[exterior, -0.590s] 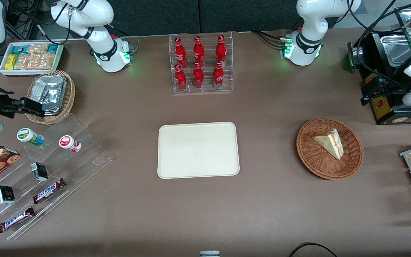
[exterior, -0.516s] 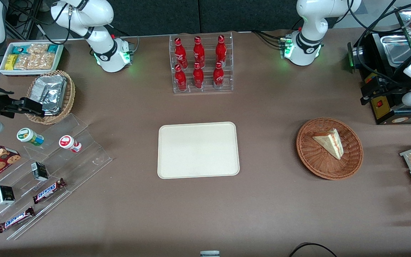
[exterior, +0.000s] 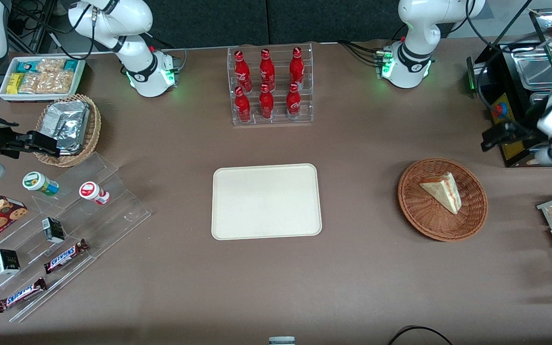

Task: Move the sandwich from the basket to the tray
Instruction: 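Move the left gripper down over the sandwich in the wicker basket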

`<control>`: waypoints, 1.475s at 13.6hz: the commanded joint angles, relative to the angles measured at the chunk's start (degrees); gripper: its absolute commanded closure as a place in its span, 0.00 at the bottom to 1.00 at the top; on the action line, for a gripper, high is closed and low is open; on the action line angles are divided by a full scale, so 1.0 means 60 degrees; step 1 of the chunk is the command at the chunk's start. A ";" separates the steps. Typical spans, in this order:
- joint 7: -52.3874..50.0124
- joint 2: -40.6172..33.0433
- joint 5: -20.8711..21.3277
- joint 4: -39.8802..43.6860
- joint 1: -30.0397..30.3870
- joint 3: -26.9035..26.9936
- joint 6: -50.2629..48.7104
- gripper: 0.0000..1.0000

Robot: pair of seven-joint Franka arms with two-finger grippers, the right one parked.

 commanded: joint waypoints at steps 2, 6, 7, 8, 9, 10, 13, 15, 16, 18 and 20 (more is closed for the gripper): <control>-0.3167 0.0626 0.0279 -0.0953 0.0010 0.0117 0.1424 0.00; -0.4672 0.0876 0.0427 -0.2903 0.0010 0.0117 0.3873 0.00; -0.5022 0.1050 0.0427 -0.3124 0.0010 0.0132 0.4241 0.00; -0.5315 0.1298 0.0427 -0.3155 0.0010 0.0132 0.4404 0.00; -0.5333 0.1562 0.0427 -0.3156 0.0010 0.0132 0.4420 0.00; -0.5333 0.1753 0.0427 -0.3170 0.0010 0.0132 0.4464 0.00; -0.5333 0.2120 0.0442 -0.3374 0.0025 0.0248 0.4537 0.00; -0.5333 0.2180 0.0574 -0.3856 0.0025 0.0365 0.5222 0.00; -0.5333 0.2194 0.0574 -0.4134 0.0025 0.0468 0.5588 0.00; -0.5318 0.2457 0.0574 -0.4429 0.0025 0.0615 0.6146 0.00; -0.5333 0.2895 0.0574 -0.4576 0.0039 0.0615 0.6804 0.00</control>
